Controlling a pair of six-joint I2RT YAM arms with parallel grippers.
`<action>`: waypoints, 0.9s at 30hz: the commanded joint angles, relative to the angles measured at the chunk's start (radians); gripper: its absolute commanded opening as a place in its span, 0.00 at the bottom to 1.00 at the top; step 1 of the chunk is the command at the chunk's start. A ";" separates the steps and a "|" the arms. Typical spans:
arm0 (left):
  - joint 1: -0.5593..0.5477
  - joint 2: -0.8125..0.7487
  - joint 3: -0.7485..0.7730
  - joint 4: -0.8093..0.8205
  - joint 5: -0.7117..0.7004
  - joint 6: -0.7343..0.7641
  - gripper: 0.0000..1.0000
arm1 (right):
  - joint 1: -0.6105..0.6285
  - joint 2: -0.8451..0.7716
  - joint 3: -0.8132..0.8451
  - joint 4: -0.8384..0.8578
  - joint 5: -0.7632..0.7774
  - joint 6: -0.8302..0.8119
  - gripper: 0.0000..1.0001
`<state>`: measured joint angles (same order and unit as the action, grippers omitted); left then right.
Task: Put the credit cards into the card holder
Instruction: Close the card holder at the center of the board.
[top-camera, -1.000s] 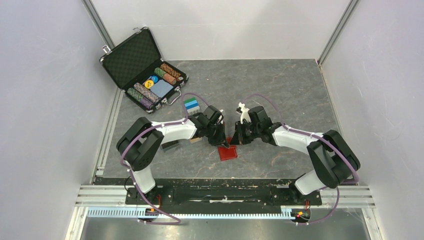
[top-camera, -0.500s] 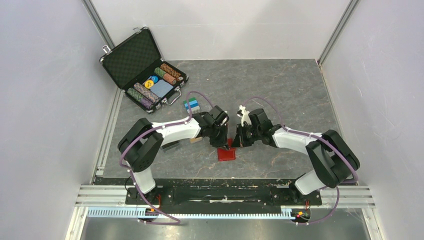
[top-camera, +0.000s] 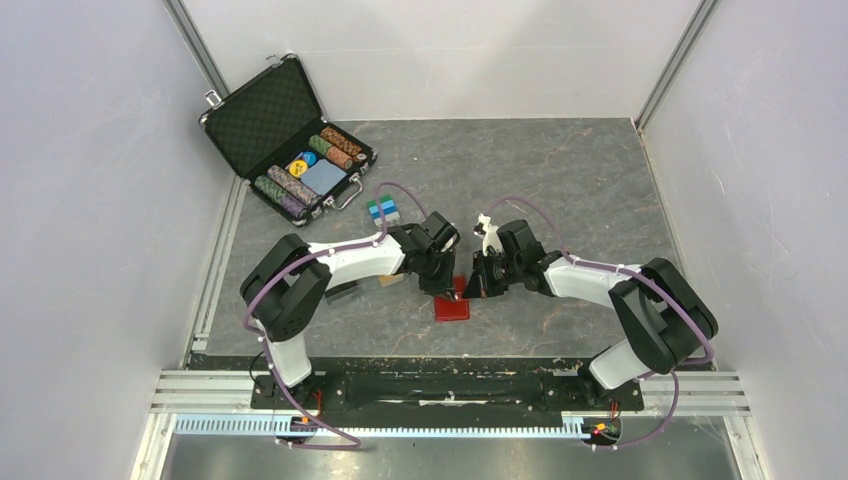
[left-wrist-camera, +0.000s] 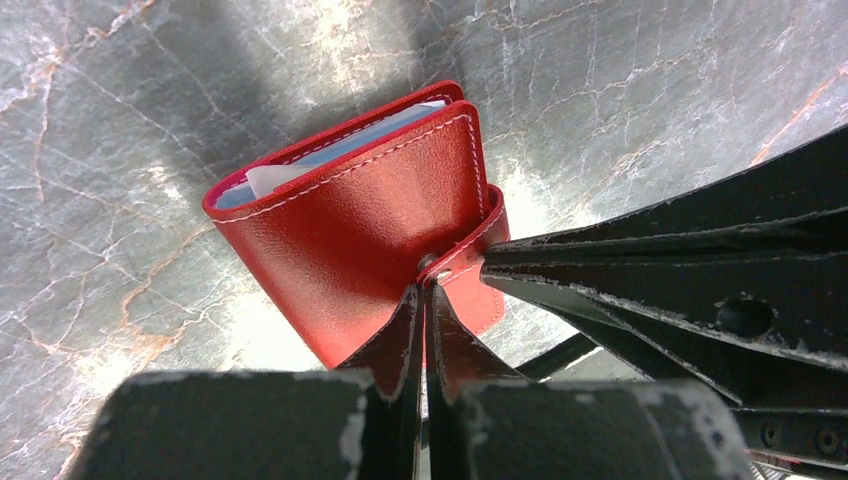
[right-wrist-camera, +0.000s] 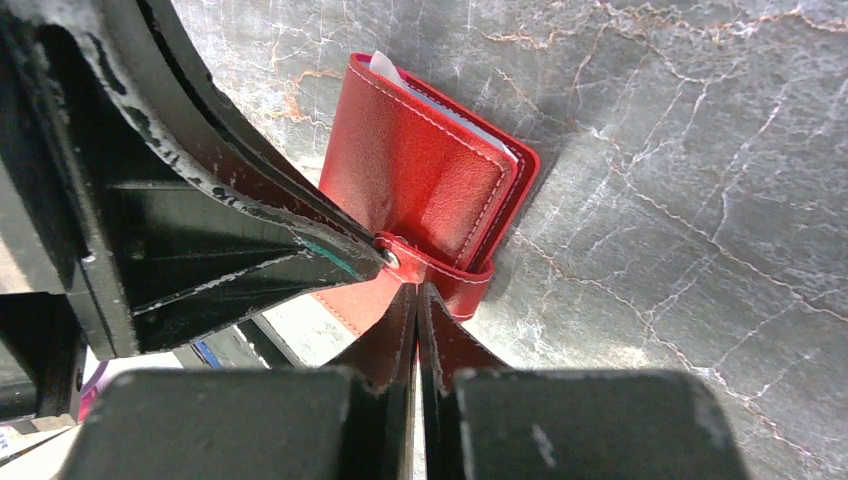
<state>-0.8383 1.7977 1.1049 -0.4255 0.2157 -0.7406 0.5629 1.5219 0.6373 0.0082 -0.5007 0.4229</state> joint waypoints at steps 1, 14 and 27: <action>-0.003 0.037 0.025 -0.001 -0.048 0.043 0.02 | 0.000 -0.019 0.008 0.044 -0.024 0.000 0.00; 0.001 -0.047 -0.011 0.144 0.023 0.032 0.02 | 0.005 -0.060 0.041 0.059 0.009 0.000 0.00; 0.002 -0.060 -0.012 0.145 -0.001 0.027 0.02 | 0.004 -0.036 0.092 -0.037 0.099 -0.014 0.00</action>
<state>-0.8345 1.7599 1.0786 -0.3138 0.2150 -0.7387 0.5655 1.4872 0.6853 -0.0063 -0.4397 0.4217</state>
